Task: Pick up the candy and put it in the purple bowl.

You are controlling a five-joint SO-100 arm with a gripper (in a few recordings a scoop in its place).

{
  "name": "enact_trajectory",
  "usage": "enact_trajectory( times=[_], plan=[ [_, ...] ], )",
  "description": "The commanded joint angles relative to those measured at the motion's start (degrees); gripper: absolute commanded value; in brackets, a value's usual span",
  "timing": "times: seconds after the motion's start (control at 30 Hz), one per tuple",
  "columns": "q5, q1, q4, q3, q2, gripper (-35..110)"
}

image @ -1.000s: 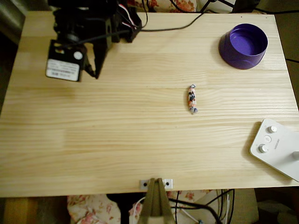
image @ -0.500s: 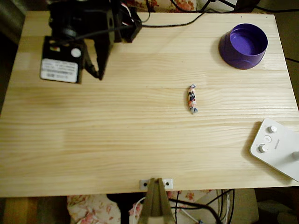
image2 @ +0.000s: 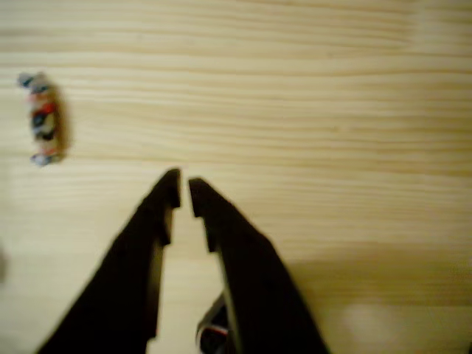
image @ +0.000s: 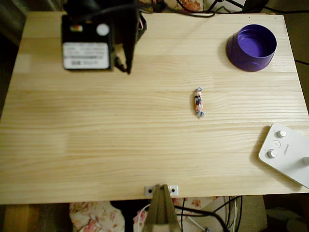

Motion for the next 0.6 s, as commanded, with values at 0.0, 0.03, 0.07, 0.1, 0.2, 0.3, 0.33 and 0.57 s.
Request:
enact_trajectory(
  times=[0.0, 0.03, 0.07, 0.1, 0.2, 0.3, 0.33, 0.57],
  plan=[
    [1.8, -2.5, 3.9, -9.5, -2.5, -1],
    [2.3, -3.3, 5.0, -11.1, -3.6, -1],
    [2.7, -4.3, 6.2, -12.6, -4.5, -1],
    [3.2, -5.5, 7.1, -14.0, -5.4, -1],
    [5.4, -9.4, 9.7, -18.2, -8.1, -1],
    [8.2, -13.3, 11.9, -22.0, -10.5, -1],
    [8.9, -14.6, 12.4, -22.9, -11.2, -1],
    [15.4, -24.6, 15.3, -26.2, -14.7, -1]
  ],
)
